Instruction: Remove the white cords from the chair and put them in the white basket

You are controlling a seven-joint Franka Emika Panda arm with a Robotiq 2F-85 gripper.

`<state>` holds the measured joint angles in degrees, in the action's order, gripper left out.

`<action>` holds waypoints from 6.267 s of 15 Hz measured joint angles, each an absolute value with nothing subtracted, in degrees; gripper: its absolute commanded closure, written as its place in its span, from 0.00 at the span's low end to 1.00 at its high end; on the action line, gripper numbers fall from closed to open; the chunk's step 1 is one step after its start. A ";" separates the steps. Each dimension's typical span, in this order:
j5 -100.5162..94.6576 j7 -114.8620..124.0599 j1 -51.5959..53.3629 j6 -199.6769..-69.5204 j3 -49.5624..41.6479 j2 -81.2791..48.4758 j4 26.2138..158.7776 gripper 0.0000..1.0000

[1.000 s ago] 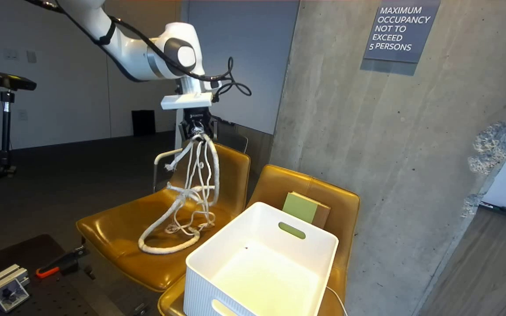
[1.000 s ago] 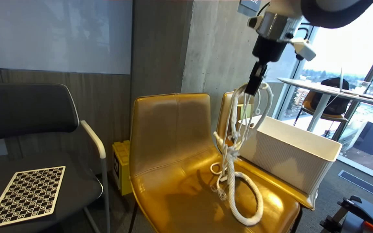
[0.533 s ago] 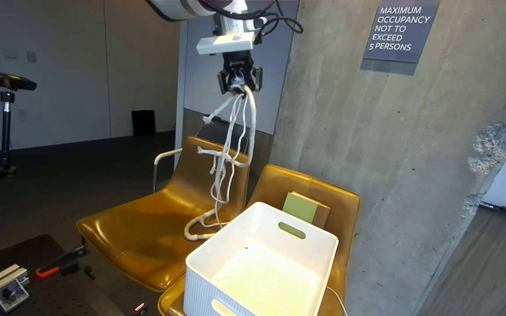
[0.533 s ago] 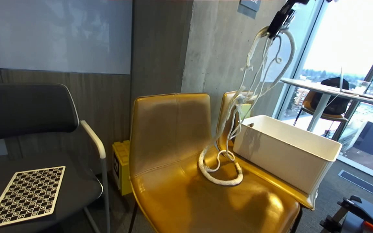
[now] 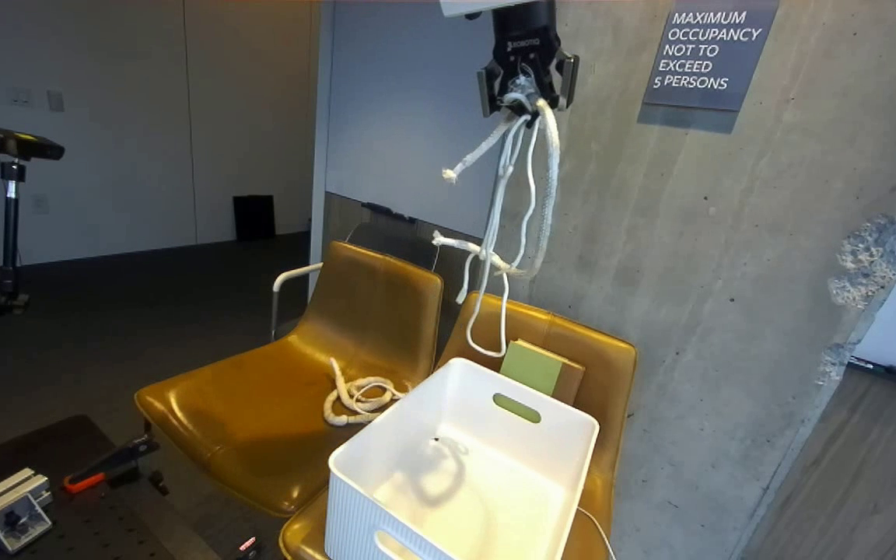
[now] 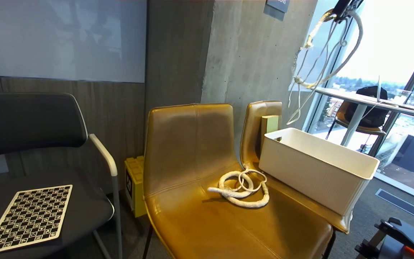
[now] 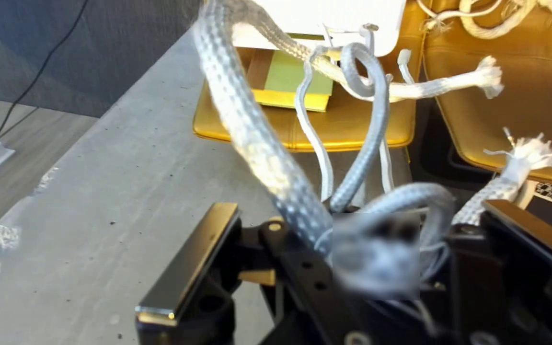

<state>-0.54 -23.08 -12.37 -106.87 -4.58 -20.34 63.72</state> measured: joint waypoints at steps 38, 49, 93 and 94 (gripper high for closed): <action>2.14 -24.50 -11.80 -152.35 0.52 -7.91 116.59 0.00; -1.47 -24.17 1.33 -165.74 6.52 -8.47 128.97 0.00; -15.66 -14.19 9.73 -163.42 -5.01 -55.27 96.86 1.00; -15.66 -14.19 9.73 -163.17 -4.95 -54.31 98.35 0.99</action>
<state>-15.66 -14.19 9.73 -163.17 -4.95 -54.31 98.35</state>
